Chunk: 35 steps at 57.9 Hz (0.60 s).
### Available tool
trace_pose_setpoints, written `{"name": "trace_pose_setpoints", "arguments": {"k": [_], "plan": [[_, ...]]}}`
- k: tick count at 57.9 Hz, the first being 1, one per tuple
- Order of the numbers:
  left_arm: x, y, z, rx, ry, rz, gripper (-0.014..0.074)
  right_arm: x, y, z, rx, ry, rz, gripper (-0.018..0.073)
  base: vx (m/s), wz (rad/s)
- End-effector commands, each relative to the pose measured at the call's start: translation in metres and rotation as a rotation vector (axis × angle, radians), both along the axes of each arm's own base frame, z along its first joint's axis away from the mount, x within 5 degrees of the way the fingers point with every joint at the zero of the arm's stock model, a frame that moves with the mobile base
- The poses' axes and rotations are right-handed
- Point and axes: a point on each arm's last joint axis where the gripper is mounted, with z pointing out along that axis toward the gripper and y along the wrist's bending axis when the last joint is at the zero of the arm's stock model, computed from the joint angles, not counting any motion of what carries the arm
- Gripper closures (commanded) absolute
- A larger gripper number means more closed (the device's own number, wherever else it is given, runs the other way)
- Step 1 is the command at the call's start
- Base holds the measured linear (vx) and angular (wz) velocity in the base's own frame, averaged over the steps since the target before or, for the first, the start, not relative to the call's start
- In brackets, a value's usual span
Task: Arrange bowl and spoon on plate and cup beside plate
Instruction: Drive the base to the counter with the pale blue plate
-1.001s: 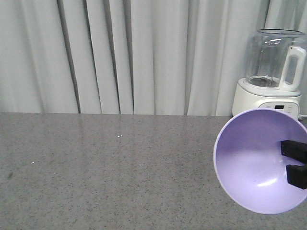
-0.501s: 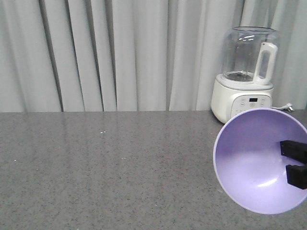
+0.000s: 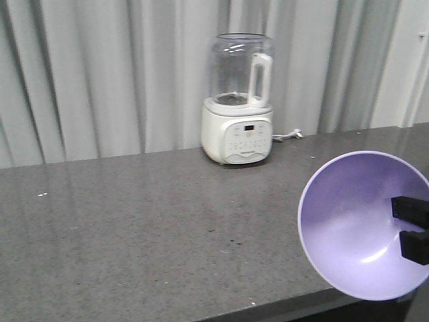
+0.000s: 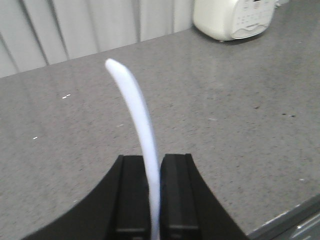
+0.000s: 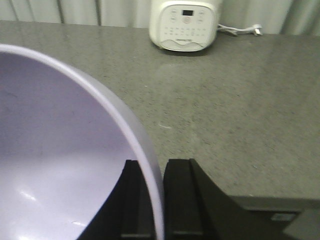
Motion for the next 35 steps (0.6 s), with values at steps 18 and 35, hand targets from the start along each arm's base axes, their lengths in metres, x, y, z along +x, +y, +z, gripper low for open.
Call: {"name": "trace_pose_setpoints", "arguments": {"k": [18, 35], "plan": [[-0.0007, -0.0006, 0.0163, -0.019, -0.113, -0.010, 0.0603, -0.0019, -0.0014, 0.0198, 0.026, -0.127, -0.016, 0.0571, 0.00, -0.66], [-0.0007, -0.0005, 0.0162, -0.019, -0.112, -0.010, 0.0603, -0.0019, -0.0014, 0.0198, 0.026, -0.127, -0.016, 0.0571, 0.07, -0.55]]}}
